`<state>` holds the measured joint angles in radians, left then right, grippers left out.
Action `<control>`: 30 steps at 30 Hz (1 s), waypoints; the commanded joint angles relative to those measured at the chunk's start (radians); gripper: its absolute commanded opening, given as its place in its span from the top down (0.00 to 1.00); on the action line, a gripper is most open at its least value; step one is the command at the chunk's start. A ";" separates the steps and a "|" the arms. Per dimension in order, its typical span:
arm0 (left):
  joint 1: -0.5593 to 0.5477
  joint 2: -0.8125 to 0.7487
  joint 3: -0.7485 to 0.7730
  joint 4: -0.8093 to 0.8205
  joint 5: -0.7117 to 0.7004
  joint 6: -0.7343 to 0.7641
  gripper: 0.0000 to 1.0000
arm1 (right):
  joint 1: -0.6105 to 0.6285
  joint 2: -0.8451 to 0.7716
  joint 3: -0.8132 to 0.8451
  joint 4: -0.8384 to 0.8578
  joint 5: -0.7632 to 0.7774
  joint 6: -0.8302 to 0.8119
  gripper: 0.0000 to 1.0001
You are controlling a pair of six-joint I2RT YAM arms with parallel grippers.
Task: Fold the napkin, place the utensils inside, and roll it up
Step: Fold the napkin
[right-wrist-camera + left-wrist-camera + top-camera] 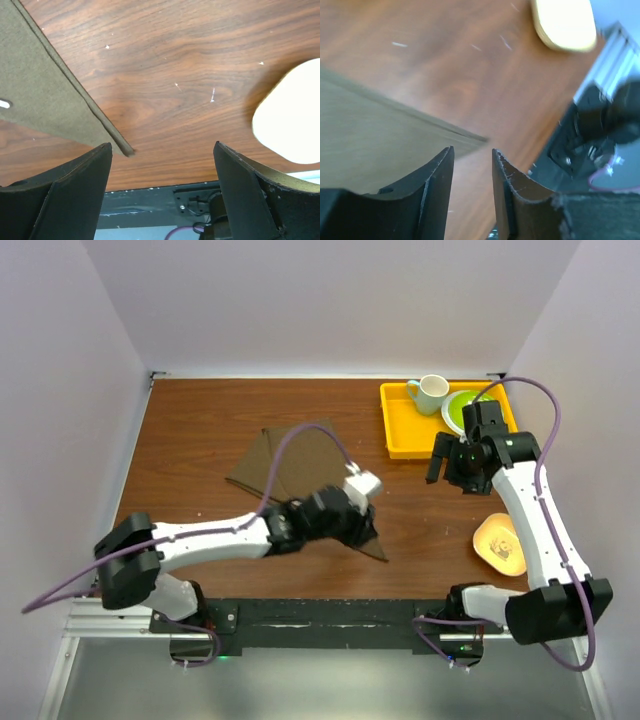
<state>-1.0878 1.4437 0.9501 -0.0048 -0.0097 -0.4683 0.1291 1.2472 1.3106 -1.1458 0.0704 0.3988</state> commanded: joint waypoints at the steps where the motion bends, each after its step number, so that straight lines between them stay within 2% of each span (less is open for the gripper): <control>1: -0.199 0.160 0.067 0.074 -0.229 0.117 0.59 | -0.016 -0.063 0.003 -0.035 0.008 -0.048 0.13; 4: -0.296 0.274 0.143 -0.021 -0.300 0.114 0.56 | -0.026 -0.090 -0.013 -0.035 -0.017 -0.051 0.12; 9: -0.319 0.345 0.176 -0.049 -0.369 0.105 0.52 | -0.034 -0.127 -0.042 -0.045 -0.067 -0.040 0.12; 13: -0.320 0.385 0.188 -0.034 -0.363 0.115 0.46 | -0.033 -0.150 -0.083 -0.016 -0.138 -0.040 0.12; 16: -0.323 0.429 0.216 -0.040 -0.369 0.120 0.46 | -0.034 -0.155 -0.099 -0.006 -0.158 -0.041 0.11; 23: -0.339 0.527 0.320 -0.101 -0.473 0.166 0.57 | -0.033 -0.138 -0.082 -0.006 -0.192 -0.052 0.11; 30: -0.337 0.595 0.354 -0.126 -0.498 0.194 0.75 | -0.032 -0.132 -0.080 -0.008 -0.207 -0.058 0.10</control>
<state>-1.4220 2.0102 1.2633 -0.1242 -0.4553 -0.3031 0.0986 1.1141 1.2148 -1.1629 -0.1024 0.3584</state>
